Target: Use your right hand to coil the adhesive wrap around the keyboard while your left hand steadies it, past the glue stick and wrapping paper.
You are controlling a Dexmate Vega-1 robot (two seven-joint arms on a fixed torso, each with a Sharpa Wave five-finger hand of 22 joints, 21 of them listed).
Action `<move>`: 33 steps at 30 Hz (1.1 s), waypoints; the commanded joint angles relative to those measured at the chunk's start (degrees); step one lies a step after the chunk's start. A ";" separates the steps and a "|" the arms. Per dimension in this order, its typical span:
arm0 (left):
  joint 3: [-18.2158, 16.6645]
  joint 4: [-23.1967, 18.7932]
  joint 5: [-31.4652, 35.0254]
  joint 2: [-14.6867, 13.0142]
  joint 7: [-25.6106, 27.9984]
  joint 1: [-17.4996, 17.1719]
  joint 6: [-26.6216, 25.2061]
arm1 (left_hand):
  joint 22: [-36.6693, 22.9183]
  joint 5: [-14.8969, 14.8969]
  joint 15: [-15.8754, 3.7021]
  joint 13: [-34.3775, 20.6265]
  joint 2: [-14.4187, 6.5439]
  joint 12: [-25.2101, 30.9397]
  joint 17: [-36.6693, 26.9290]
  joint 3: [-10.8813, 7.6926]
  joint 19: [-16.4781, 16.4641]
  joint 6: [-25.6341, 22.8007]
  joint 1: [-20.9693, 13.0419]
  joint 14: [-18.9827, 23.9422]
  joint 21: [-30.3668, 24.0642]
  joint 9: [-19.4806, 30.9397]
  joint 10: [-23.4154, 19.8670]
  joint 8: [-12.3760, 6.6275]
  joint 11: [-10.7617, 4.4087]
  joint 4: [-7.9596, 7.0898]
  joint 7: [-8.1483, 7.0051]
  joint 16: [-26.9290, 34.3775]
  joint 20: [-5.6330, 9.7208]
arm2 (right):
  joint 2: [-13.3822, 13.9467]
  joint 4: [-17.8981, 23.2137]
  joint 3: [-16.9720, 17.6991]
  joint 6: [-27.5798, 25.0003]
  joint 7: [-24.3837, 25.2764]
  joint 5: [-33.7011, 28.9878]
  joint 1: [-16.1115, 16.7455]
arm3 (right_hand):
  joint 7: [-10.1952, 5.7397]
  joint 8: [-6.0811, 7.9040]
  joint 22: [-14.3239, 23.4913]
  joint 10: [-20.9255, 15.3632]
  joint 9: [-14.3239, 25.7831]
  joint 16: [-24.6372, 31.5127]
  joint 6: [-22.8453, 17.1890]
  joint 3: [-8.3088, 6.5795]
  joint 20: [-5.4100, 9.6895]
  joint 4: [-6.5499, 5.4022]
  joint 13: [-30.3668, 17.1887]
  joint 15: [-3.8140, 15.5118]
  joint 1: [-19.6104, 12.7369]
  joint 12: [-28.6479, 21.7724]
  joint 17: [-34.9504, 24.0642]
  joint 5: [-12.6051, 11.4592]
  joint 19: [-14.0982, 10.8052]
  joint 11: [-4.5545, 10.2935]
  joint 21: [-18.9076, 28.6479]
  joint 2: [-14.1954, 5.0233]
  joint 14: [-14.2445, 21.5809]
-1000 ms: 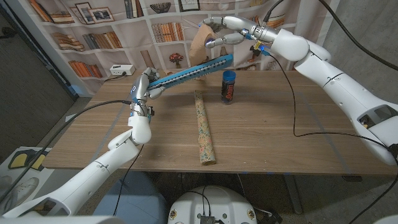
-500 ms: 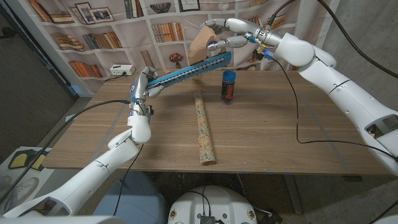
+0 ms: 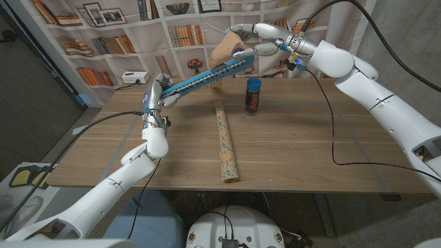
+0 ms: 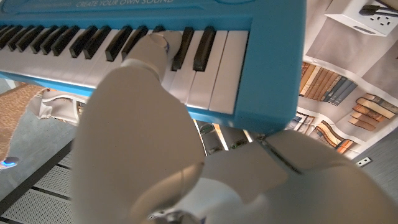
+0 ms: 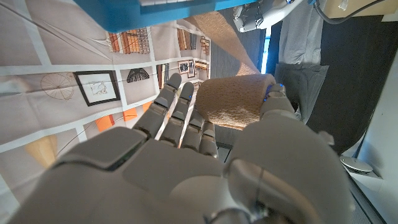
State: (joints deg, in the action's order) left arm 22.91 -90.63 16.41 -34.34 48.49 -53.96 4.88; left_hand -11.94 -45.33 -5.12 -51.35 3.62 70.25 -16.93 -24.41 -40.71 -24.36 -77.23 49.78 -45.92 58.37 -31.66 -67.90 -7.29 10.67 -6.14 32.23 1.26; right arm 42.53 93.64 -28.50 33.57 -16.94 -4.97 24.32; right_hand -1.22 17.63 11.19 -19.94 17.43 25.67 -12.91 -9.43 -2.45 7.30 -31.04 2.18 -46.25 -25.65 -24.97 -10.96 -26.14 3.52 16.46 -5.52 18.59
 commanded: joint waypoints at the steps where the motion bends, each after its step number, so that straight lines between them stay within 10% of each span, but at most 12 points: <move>1: -1.21 -0.89 -0.28 0.07 0.99 -0.26 -2.44 | -24.89 -13.00 -6.68 -19.29 -2.43 18.55 -26.52 -2.19 -11.29 0.12 0.24 16.38 -28.11 0.18 0.17 -0.31 -0.15 -1.79 -0.28 20.02 10.70 | 1.74 2.21 1.37 -1.13 -2.04 4.36 2.64 | -0.11 0.48 0.14 -0.59 0.08 -0.04 -0.76 -0.38 -0.09 0.28 -0.14 7.63 0.14 -0.25 0.03 0.23 0.10 -0.09 -0.24 -0.45 -0.08; 19: -1.72 -0.69 -0.09 -0.08 2.82 -0.25 -2.99 | -25.03 -12.90 -6.65 -19.17 -2.41 18.88 -26.54 -2.26 -10.84 0.38 -0.02 16.19 -28.23 -0.04 0.56 -0.32 0.06 -1.92 -0.04 20.04 10.64 | 2.62 1.12 -1.52 -9.93 -15.15 22.57 4.88 | 0.04 0.71 0.13 -1.39 0.15 0.21 -1.58 -0.54 0.28 0.40 -0.35 7.60 0.07 -0.44 -0.04 0.18 -0.38 -0.15 -0.07 -0.69 0.71; 33: -3.21 -1.75 0.38 -0.82 4.58 -1.24 -4.63 | -24.73 -12.83 -6.65 -19.09 -2.33 18.85 -26.51 -2.24 -11.06 0.17 -0.23 16.31 -28.23 -0.22 0.48 -0.49 -0.03 -1.94 -0.05 20.16 10.76 | 4.71 3.45 -0.27 -11.72 -13.07 21.07 7.66 | 0.10 0.72 0.14 -1.74 0.21 0.16 -1.83 -0.58 0.17 0.51 -0.51 7.40 0.05 -0.50 -0.07 0.15 -0.40 -0.28 -0.06 -0.67 0.79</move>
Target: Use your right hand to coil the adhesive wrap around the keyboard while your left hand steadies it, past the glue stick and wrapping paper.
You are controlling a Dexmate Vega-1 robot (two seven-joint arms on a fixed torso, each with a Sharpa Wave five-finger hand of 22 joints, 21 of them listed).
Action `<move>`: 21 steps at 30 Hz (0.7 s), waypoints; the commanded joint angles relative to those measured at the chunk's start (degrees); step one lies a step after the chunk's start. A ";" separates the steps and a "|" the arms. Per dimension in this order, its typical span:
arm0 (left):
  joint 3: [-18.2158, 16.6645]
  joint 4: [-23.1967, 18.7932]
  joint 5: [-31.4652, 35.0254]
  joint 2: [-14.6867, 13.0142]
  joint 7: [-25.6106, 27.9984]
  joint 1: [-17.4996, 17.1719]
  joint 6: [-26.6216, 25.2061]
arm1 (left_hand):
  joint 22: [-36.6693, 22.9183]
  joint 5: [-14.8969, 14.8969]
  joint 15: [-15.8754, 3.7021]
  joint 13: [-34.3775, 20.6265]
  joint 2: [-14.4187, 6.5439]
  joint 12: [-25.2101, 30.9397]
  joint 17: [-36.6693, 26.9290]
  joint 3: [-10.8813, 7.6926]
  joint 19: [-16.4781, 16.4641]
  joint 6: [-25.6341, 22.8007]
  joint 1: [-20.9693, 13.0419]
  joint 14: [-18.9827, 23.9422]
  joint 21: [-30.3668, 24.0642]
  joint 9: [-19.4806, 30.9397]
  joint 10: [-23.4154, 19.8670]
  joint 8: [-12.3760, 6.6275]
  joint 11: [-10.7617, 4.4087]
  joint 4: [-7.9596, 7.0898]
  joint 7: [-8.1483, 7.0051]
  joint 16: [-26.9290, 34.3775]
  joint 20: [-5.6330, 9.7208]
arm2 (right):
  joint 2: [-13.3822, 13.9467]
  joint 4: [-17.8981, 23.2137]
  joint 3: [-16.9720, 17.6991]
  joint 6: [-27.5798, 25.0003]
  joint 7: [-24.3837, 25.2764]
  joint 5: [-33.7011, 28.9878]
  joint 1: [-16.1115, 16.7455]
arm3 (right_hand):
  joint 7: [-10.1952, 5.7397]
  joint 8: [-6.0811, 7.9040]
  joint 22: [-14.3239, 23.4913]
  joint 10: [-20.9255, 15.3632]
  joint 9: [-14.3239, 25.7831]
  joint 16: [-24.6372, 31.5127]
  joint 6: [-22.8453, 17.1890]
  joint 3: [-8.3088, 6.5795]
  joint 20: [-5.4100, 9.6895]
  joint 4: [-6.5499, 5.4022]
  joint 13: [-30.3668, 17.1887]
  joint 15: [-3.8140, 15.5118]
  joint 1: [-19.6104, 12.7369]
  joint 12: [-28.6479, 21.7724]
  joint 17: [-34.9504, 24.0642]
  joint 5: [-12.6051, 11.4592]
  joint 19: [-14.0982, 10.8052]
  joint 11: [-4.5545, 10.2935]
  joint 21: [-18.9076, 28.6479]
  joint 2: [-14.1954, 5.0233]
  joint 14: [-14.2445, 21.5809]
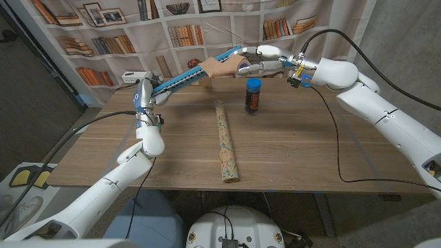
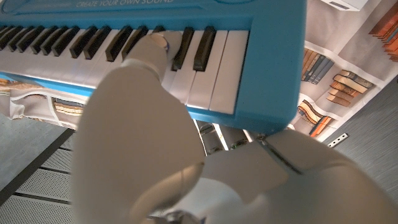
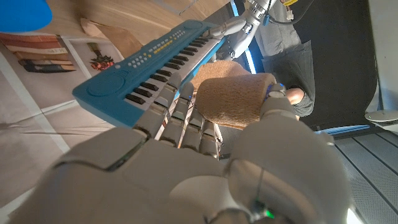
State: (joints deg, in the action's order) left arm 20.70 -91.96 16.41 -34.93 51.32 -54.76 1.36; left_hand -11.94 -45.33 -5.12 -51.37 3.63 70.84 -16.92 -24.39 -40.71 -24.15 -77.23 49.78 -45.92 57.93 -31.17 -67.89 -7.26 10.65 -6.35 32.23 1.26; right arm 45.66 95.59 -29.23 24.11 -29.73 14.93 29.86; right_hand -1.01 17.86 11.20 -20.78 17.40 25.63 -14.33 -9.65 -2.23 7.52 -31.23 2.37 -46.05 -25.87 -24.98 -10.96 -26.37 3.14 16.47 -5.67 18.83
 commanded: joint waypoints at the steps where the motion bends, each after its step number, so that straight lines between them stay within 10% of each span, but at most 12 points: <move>1: -1.17 -0.38 0.01 -0.19 1.70 -0.40 -0.78 | -24.71 -12.79 -6.69 -19.13 -2.31 18.31 -26.27 -2.19 -11.02 -0.03 -0.18 16.27 -28.21 0.21 -0.05 -0.50 -0.17 -1.96 0.12 20.03 10.68 | 1.75 1.65 0.50 -2.47 -0.34 1.24 2.23 | -0.11 0.48 0.14 -0.90 0.24 0.20 -0.42 -0.36 -0.07 0.31 -0.32 7.18 -0.16 -0.28 -0.07 0.15 -0.15 0.12 -0.07 -0.50 0.55; 21: -1.51 1.52 1.80 0.56 6.01 1.13 3.31 | -24.33 -12.83 -6.73 -18.48 -2.24 17.60 -26.48 -2.43 -11.00 0.09 -0.36 16.46 -28.40 -0.10 -0.27 -0.61 0.03 -2.01 0.24 20.10 10.67 | 3.49 2.29 -1.12 -9.32 -3.17 4.10 4.49 | -0.01 0.45 0.15 -1.05 0.31 -0.01 -0.73 -0.36 -0.15 0.29 -0.54 6.92 0.06 -0.26 -0.06 0.13 -0.04 0.04 -0.11 -0.51 0.51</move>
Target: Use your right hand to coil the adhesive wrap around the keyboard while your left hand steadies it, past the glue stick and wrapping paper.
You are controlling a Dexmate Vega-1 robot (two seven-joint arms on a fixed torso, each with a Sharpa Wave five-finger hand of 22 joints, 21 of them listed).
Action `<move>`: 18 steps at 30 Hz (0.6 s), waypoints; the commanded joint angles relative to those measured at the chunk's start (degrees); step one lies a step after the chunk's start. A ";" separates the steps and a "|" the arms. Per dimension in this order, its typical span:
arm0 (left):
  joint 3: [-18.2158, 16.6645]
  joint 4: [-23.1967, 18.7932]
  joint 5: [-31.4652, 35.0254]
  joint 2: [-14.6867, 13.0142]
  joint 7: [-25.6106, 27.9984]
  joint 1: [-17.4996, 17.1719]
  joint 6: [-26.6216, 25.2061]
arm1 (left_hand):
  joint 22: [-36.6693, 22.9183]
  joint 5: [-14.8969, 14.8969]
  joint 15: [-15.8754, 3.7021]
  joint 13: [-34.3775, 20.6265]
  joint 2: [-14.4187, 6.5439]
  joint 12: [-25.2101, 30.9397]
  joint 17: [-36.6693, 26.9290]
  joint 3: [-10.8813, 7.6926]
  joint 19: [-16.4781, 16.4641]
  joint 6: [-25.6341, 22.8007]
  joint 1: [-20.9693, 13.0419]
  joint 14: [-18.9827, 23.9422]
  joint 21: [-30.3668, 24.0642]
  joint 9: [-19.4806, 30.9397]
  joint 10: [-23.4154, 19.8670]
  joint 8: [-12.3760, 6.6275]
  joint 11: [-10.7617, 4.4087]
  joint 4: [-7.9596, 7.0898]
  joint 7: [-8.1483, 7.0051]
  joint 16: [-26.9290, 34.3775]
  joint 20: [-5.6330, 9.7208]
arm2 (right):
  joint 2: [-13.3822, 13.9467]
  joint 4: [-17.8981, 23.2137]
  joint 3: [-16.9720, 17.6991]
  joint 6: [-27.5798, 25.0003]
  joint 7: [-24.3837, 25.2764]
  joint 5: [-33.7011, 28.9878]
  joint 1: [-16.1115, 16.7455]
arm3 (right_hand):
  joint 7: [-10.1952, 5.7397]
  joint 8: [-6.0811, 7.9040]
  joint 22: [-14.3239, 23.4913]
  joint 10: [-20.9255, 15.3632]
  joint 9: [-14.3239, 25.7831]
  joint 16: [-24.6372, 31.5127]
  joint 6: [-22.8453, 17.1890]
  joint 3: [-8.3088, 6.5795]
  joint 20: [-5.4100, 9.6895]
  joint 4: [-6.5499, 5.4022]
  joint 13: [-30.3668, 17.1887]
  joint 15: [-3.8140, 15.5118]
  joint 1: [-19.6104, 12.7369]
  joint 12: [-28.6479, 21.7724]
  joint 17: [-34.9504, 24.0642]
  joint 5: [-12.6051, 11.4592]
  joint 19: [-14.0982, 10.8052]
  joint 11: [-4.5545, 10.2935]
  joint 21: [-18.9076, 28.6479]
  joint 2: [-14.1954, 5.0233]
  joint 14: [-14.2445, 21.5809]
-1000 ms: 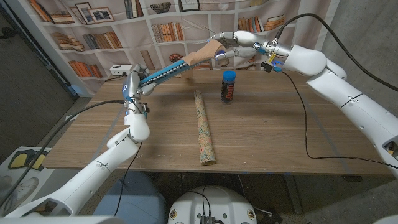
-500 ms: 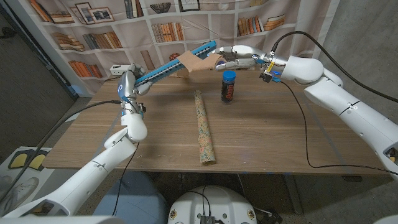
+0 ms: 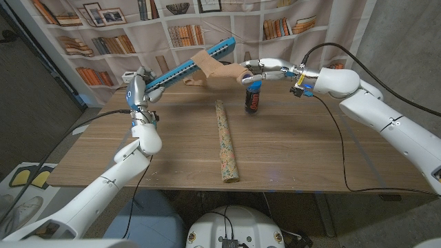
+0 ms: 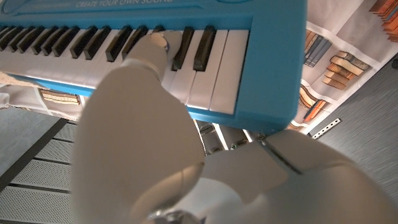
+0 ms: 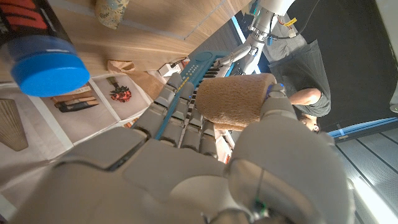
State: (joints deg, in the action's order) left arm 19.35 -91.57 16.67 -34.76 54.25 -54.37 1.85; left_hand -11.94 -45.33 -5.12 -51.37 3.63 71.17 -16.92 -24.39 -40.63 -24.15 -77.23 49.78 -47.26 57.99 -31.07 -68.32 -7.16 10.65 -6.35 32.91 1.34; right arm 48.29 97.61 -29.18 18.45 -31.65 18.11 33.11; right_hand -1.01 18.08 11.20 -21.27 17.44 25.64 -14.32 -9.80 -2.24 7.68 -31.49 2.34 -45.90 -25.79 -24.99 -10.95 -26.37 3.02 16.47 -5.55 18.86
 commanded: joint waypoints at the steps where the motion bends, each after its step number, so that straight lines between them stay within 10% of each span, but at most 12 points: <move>1: -0.17 1.22 1.69 0.43 3.36 0.76 3.09 | -24.22 -12.83 -6.70 -18.42 -2.26 17.21 -26.47 -2.45 -11.11 0.18 -0.33 16.44 -27.03 0.01 -0.42 -0.28 -0.21 -2.03 0.18 19.39 10.60 | 0.88 0.16 -1.31 -3.88 -1.39 0.90 1.26 | -0.03 0.20 0.16 -0.61 0.27 -0.01 -0.69 -0.20 -0.16 0.12 -0.30 6.93 -0.05 -0.35 -0.05 0.13 -0.03 0.07 -0.12 -0.63 0.52; 18: -1.34 1.35 1.37 1.19 5.11 0.10 6.77 | -23.95 -12.63 -6.74 -18.44 -2.33 17.06 -26.05 -2.29 -11.09 0.02 -0.31 16.45 -27.08 -0.54 -0.44 -0.18 -0.01 -2.09 0.38 19.16 10.63 | -0.60 -4.20 -4.94 -7.23 -3.12 -2.74 -1.09 | 0.00 0.19 0.17 -0.68 0.34 -0.23 -0.97 -0.23 -0.32 0.14 -0.47 6.81 0.06 -0.30 -0.06 0.10 0.17 0.00 -0.19 -0.67 0.30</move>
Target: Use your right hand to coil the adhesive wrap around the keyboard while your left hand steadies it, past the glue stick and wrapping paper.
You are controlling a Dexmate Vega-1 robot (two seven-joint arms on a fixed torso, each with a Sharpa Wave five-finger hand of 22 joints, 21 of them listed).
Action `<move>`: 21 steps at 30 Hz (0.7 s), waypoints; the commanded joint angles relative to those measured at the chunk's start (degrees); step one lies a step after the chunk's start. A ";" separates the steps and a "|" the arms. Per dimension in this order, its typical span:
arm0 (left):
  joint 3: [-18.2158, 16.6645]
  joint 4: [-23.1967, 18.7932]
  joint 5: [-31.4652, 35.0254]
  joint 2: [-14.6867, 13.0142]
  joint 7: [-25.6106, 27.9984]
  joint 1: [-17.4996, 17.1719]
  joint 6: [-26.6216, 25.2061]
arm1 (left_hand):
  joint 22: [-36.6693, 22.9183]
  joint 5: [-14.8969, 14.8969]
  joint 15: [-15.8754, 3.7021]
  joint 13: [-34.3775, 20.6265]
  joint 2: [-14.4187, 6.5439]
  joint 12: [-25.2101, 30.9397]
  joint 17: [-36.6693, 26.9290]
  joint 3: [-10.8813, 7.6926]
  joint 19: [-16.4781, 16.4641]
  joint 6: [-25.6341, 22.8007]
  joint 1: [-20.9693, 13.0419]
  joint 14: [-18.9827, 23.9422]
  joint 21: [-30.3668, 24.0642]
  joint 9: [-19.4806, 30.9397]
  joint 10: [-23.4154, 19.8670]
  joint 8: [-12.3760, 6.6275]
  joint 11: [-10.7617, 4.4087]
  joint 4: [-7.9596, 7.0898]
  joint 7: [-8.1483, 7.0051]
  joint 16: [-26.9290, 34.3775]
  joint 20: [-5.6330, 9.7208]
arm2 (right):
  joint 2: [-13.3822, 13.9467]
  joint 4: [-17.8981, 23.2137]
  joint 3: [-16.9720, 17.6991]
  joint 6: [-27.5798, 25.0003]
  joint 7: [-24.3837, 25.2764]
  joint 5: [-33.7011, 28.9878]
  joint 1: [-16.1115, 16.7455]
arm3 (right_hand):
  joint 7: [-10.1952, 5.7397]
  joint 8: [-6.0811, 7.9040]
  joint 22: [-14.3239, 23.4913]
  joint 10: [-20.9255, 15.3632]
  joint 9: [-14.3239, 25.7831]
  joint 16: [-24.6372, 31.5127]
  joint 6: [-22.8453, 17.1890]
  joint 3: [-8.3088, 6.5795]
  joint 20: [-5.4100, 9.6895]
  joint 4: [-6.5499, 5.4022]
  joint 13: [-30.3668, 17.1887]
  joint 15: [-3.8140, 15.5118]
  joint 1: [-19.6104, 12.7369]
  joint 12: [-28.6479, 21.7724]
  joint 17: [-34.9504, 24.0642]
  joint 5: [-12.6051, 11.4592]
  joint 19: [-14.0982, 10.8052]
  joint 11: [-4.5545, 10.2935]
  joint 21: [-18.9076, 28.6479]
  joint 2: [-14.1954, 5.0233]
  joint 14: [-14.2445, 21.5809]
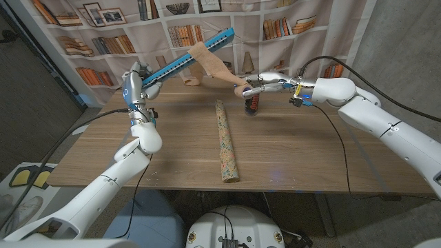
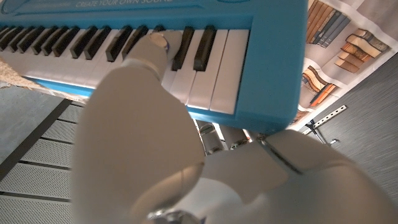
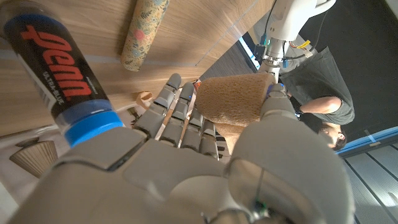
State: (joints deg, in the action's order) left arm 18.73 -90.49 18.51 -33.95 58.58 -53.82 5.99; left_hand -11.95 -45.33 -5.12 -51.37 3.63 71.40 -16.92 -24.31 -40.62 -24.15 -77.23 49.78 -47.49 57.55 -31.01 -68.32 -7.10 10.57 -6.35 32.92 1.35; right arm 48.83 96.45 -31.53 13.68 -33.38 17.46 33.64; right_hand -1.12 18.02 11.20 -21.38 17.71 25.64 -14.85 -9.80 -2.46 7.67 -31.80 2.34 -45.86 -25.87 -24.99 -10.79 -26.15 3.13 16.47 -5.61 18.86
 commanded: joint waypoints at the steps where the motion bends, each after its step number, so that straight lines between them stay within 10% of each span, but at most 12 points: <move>1: -0.74 0.39 -0.55 0.46 0.76 -0.46 2.85 | -23.83 -12.64 -6.70 -18.23 -2.33 16.70 -26.10 -2.37 -11.02 0.03 -0.31 16.46 -26.75 -0.04 -0.56 -0.22 -0.10 -2.02 0.31 19.19 10.64 | -1.33 -3.46 -2.86 -2.63 -1.61 -2.23 -1.85 | 0.07 0.25 0.17 -0.59 0.08 -0.24 -0.47 -0.25 -0.12 0.17 -0.17 6.78 0.00 -0.23 -0.06 -0.07 -0.05 -0.28 -0.19 -0.60 0.28; 21: 0.80 4.31 -4.04 2.88 -3.27 0.64 14.12 | -23.22 -12.47 -6.70 -17.23 -2.60 15.42 -26.06 -2.44 -10.76 0.16 -0.20 16.19 -26.53 -0.41 -0.55 -0.19 0.44 -2.13 0.59 18.96 10.65 | -5.13 -10.59 -7.31 -4.70 -3.05 -6.69 -6.46 | 0.18 0.12 0.18 -0.80 0.15 -0.37 -0.60 -0.31 -0.12 0.24 -0.36 6.69 0.04 -0.25 -0.11 -0.10 0.00 -0.18 -0.20 -0.65 0.25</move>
State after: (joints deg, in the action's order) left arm 18.73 -87.88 16.97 -32.28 58.35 -53.77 11.18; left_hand -11.95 -45.33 -5.11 -51.40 3.63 71.60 -16.93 -24.31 -40.62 -23.83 -77.23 49.78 -47.50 57.29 -31.33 -68.32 -6.94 10.57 -6.03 32.93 1.35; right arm 46.21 91.10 -35.57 10.31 -36.39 13.35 30.46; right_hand -0.90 17.91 11.20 -21.64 17.70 25.42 -15.04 -9.79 -2.45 7.67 -32.07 2.34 -45.61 -25.84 -24.99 -10.73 -26.15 2.77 16.47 -5.84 18.85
